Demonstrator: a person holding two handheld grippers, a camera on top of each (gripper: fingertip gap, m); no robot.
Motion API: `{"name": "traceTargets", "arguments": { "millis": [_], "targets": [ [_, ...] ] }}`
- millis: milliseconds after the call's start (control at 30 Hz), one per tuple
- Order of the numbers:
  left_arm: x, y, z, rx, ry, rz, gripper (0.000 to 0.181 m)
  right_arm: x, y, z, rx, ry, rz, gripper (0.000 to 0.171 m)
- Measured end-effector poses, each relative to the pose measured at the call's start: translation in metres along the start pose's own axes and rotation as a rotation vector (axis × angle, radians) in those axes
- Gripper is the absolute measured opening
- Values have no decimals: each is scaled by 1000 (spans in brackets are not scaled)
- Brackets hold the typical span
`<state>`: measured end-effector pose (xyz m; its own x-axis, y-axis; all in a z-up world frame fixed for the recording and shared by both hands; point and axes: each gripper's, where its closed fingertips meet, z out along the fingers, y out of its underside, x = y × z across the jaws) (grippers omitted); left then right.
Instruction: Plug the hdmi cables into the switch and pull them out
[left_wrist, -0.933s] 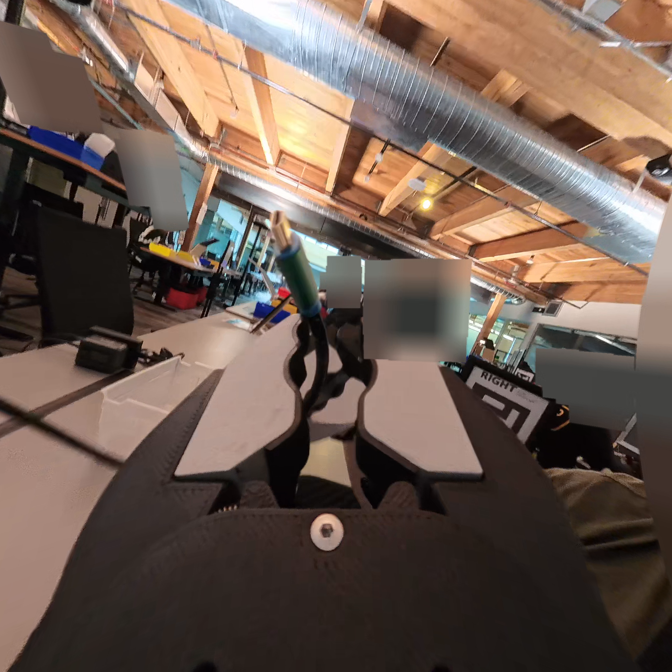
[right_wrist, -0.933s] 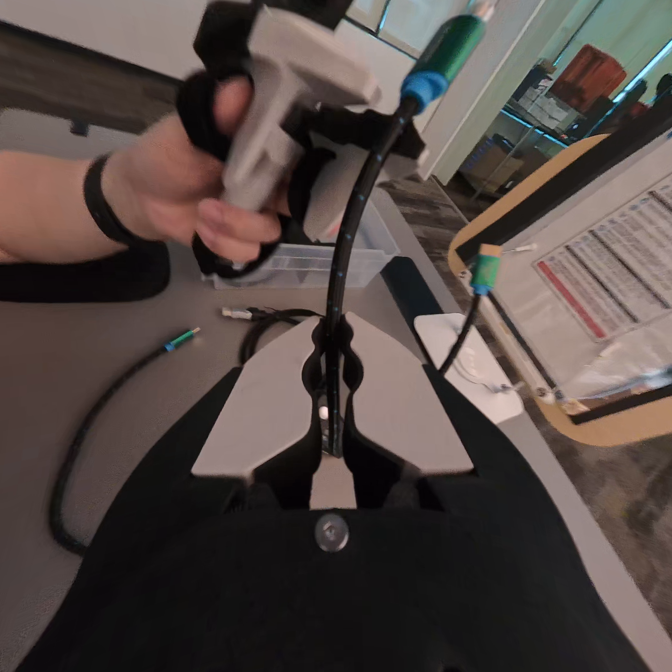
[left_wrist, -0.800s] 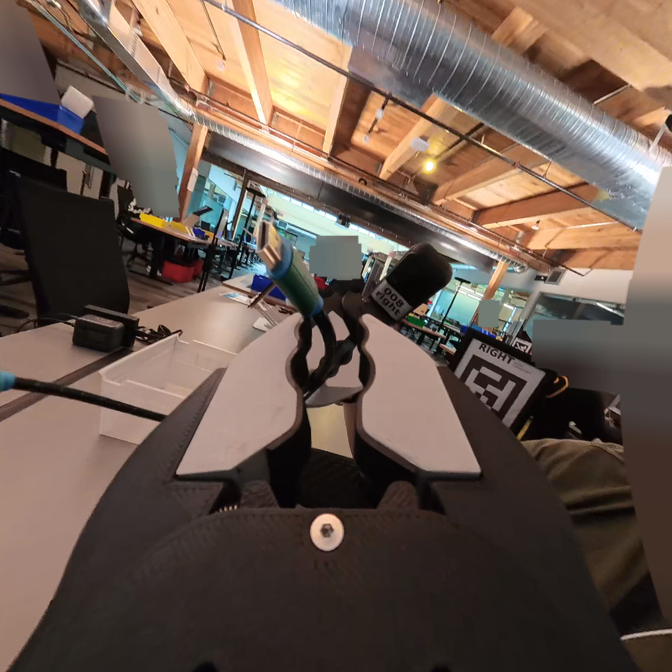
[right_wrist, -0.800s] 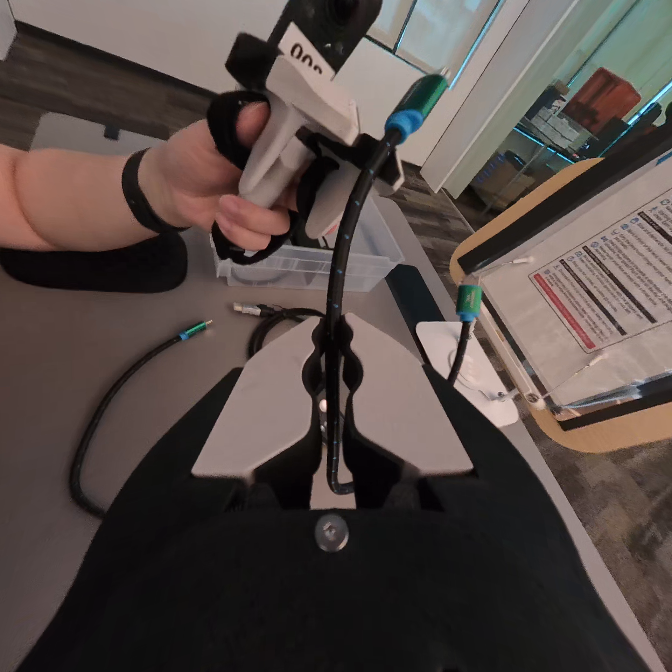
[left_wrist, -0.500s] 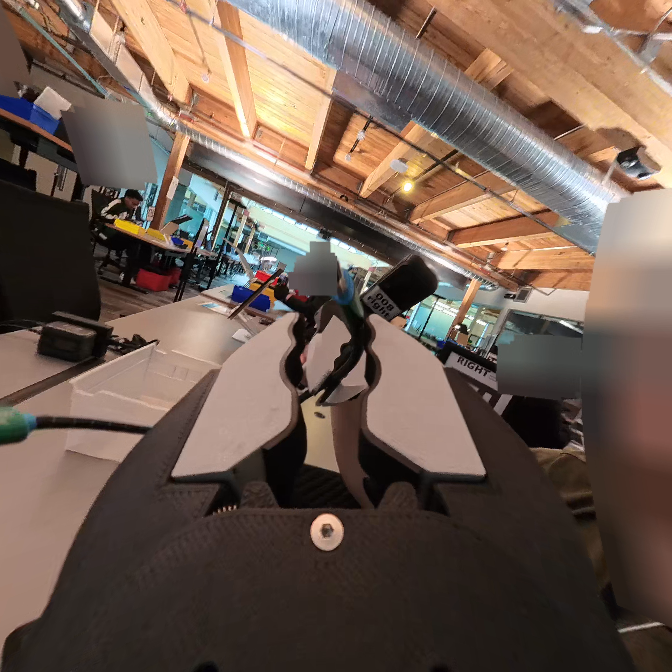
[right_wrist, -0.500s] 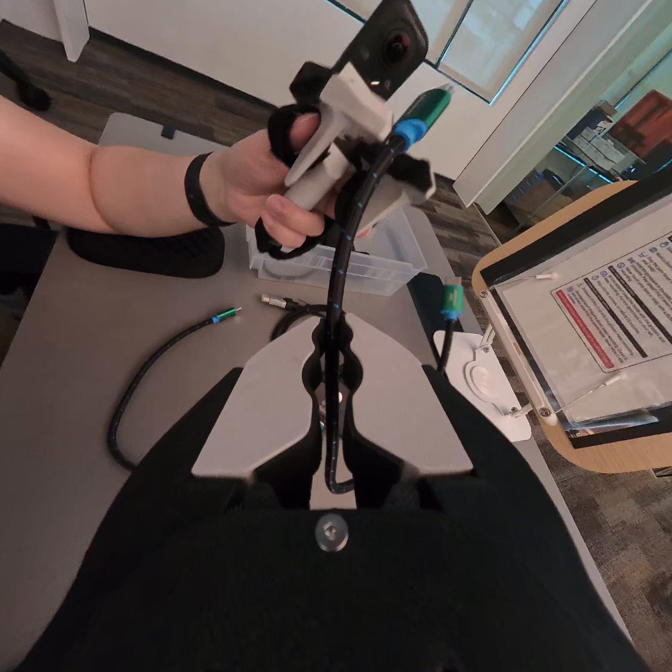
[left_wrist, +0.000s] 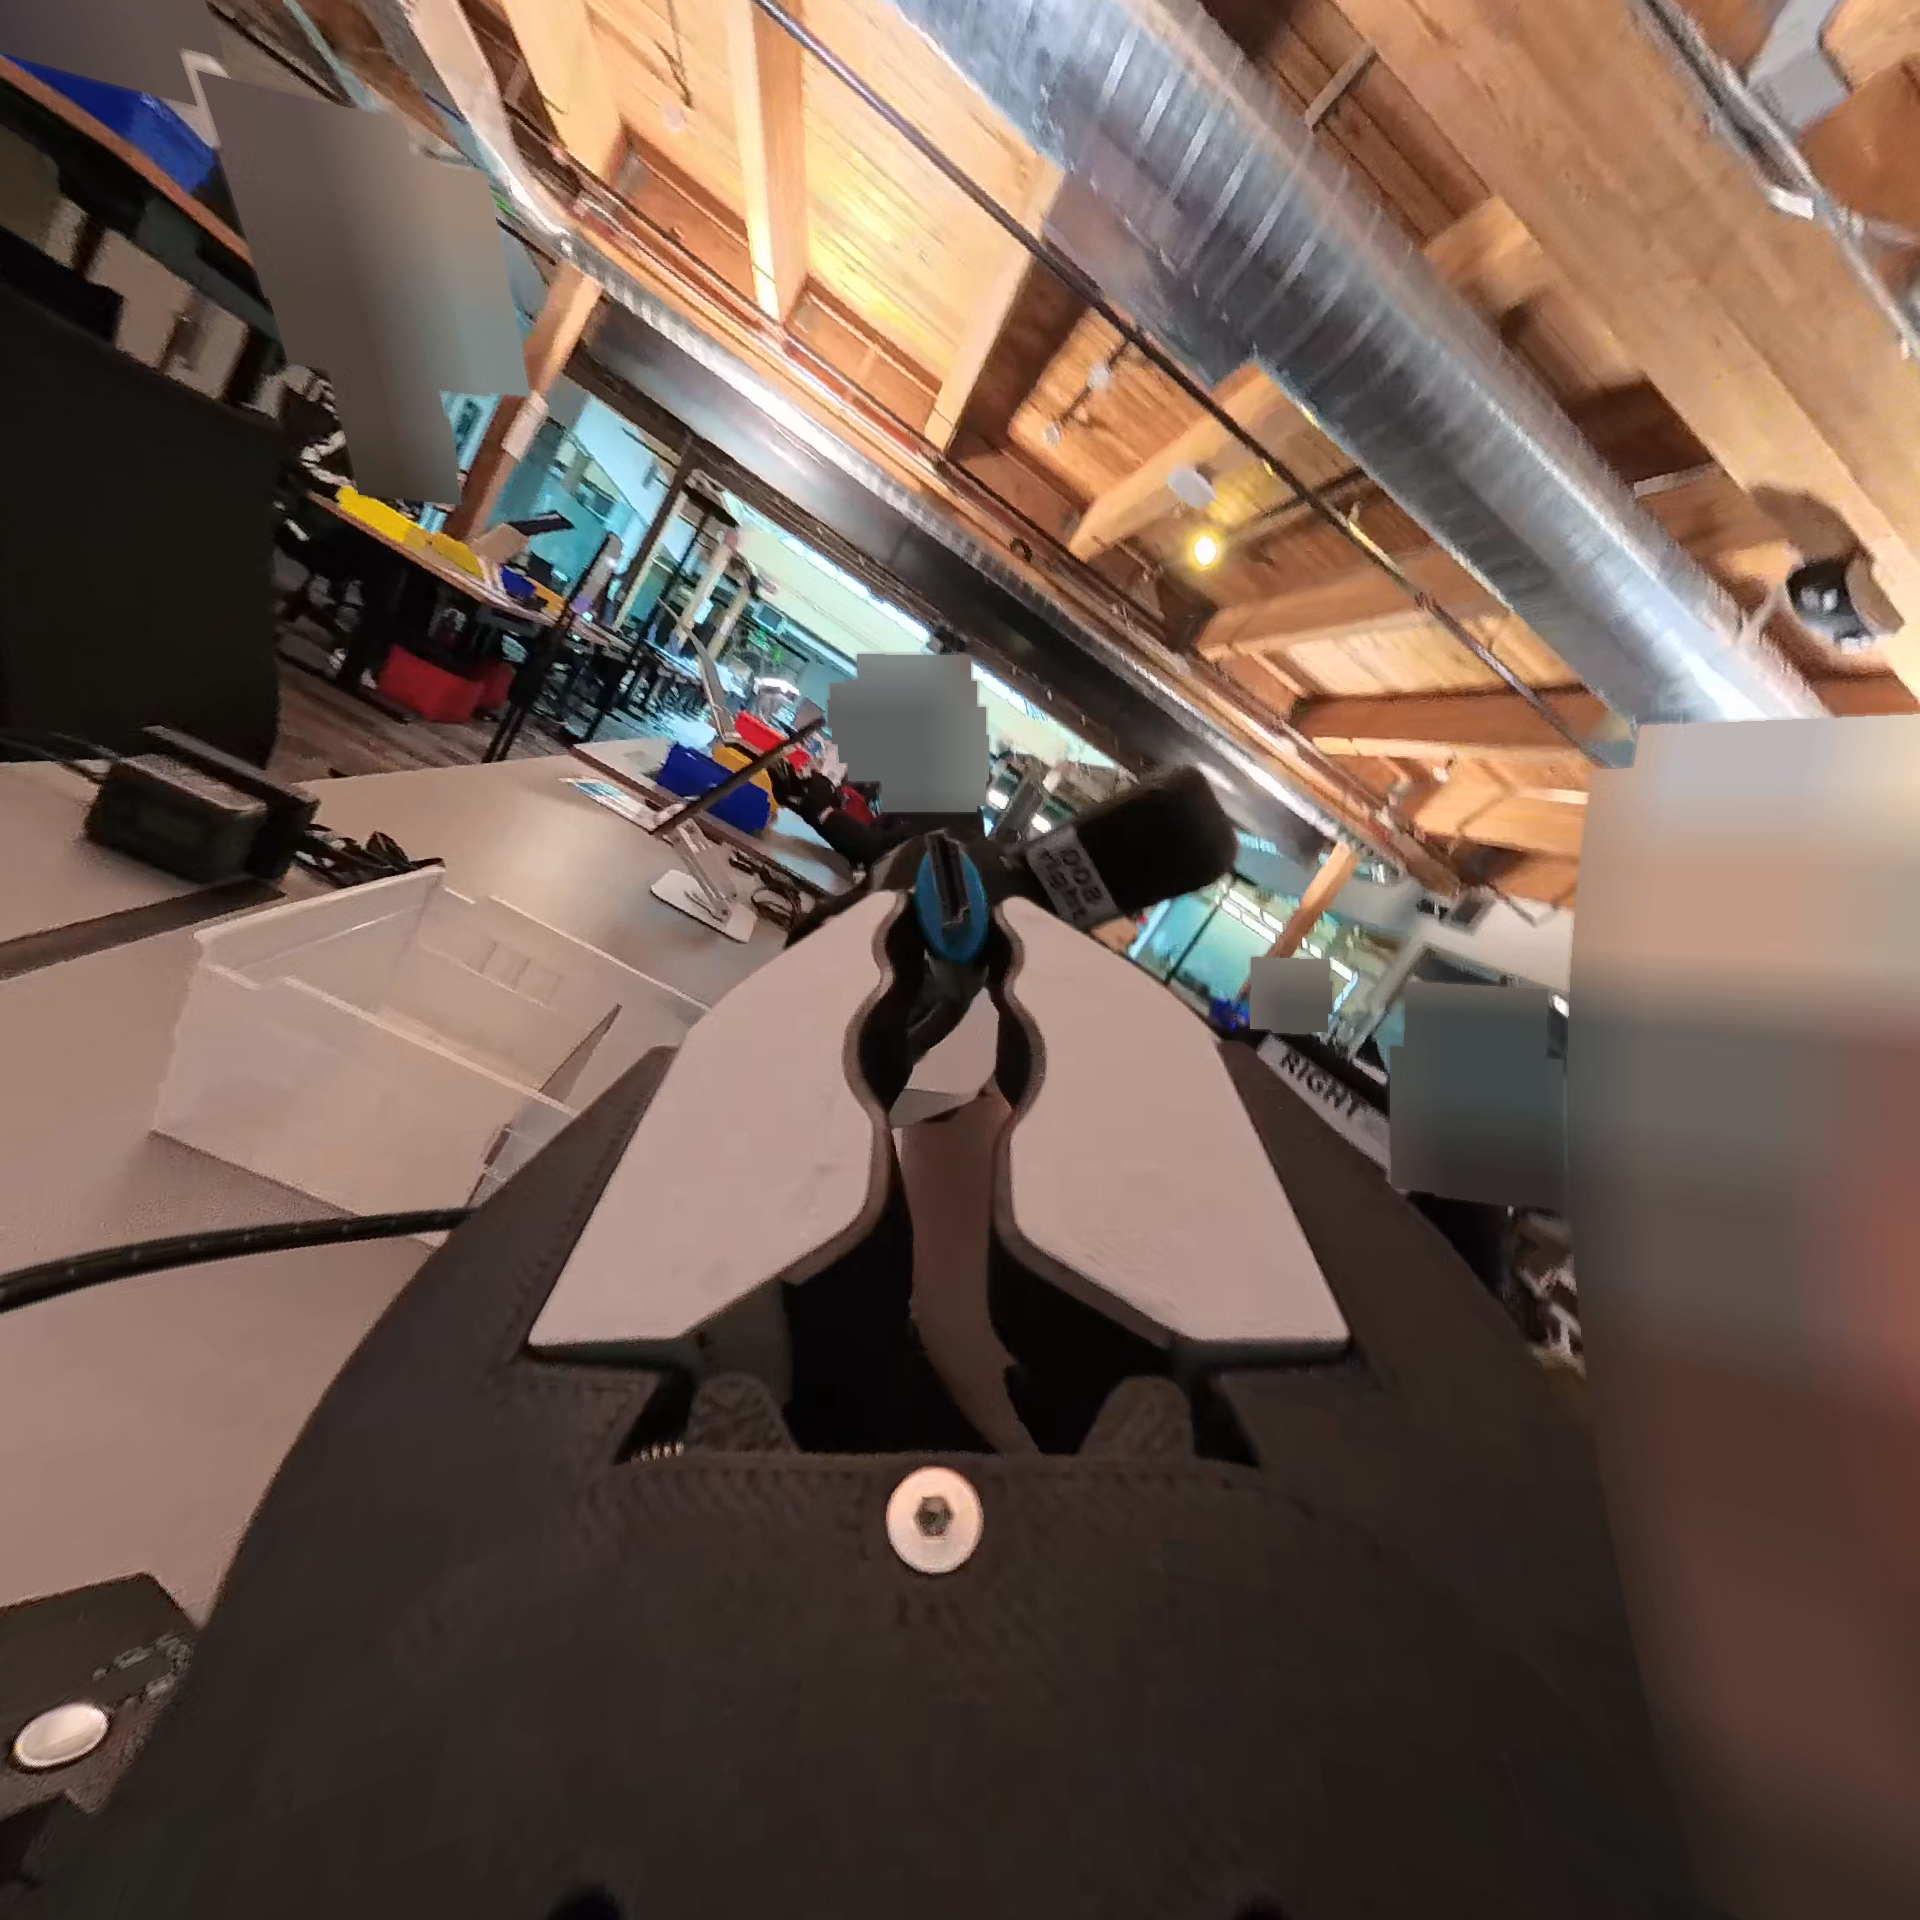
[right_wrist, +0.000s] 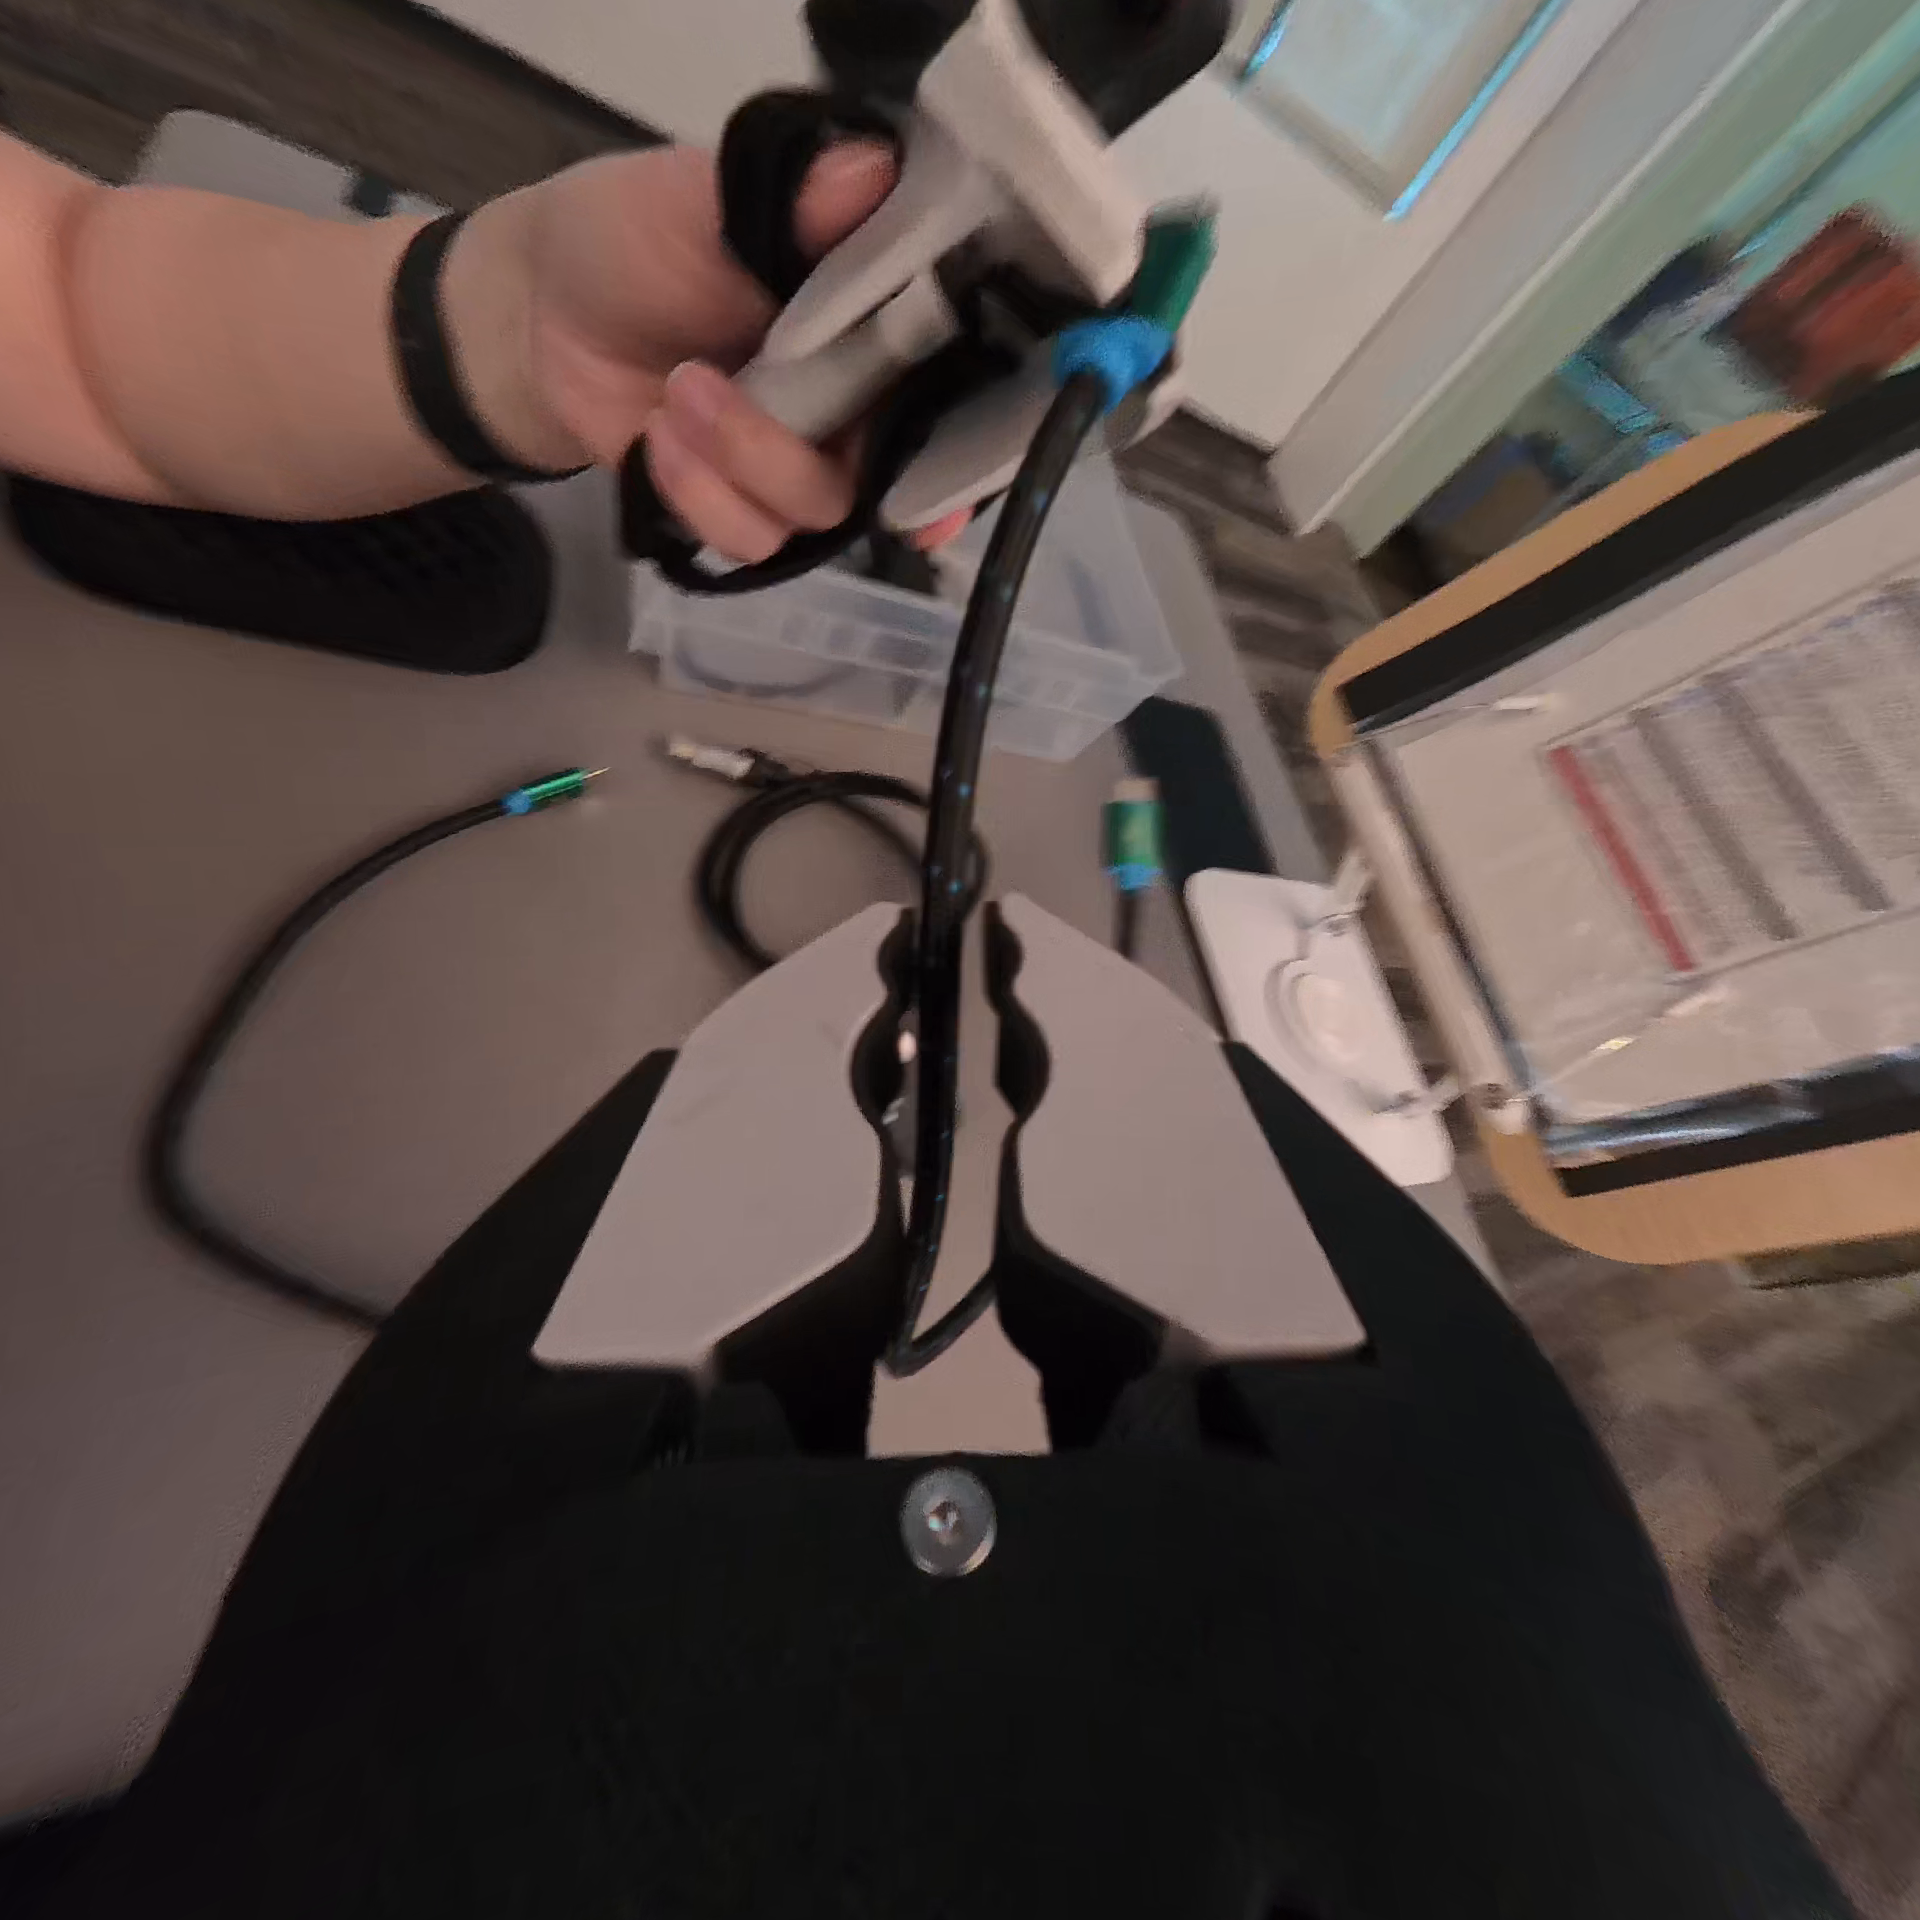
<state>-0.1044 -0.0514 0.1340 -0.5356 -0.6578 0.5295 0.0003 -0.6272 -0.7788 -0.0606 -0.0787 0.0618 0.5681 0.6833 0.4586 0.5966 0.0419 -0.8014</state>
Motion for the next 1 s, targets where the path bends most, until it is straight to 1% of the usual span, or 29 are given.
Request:
{"name": "traceTargets", "arguments": {
  "millis": [33, 67, 133, 200, 233, 267, 300, 333, 400, 467, 500, 633, 700, 733, 900, 933, 1000],
  "targets": [
    [-5, -2, -2, 19, -18, -22, 12, 8, -6, -1, 32, 67, -21, 27],
    [-10, -4, -4, 40, -34, -39, 12, 14, -14, -4, 60, 126, -44, 34],
    [-19, -10, -9, 90, -64, -69, 12, 16, -42, -12, 160, 204, -84, 34],
    [-26, -15, -14, 134, -91, -83, 12, -6, -78, -13, 348, 142, -79, 24],
    [-29, -17, -16, 157, -105, -83, 12, -20, -93, -8, 429, 94, -58, 22],
    [-31, -19, -18, 172, -115, -83, 12, -30, -102, 0, 473, 55, -24, 22],
    [-32, -20, -19, 184, -122, -84, 12, -38, -103, 15, 460, 25, 12, 22],
    [-32, -22, -20, 193, -127, -84, 12, -41, -95, 34, 393, 23, 32, 22],
    [-28, -23, -21, 189, -119, -88, 12, -22, -70, 64, 248, 203, 29, 19],
    [-23, -25, -21, 197, -104, -84, 12, -12, -52, 77, 198, 288, 2, 14],
    [-20, -25, -20, 189, -99, -85, 12, -8, -49, 80, 211, 308, 13, 14],
    [-14, -20, -14, 182, -84, -93, 12, 3, -47, 78, 326, 327, 157, 19],
    [-13, -17, -11, 181, -78, -94, 12, 7, -49, 75, 378, 376, 157, 23],
    [-12, -16, -10, 181, -71, -100, 12, 8, -50, 73, 392, 397, 133, 23],
    [-10, -22, -15, 181, -69, -87, 12, -14, -69, 68, 386, 351, -65, 18],
    [-12, -24, -17, 185, -76, -83, 12, -18, -78, 61, 413, 359, -119, 16],
    [-14, -26, -20, 196, -83, -84, 12, -19, -100, 34, 505, 435, -224, 16]
  ]
}}
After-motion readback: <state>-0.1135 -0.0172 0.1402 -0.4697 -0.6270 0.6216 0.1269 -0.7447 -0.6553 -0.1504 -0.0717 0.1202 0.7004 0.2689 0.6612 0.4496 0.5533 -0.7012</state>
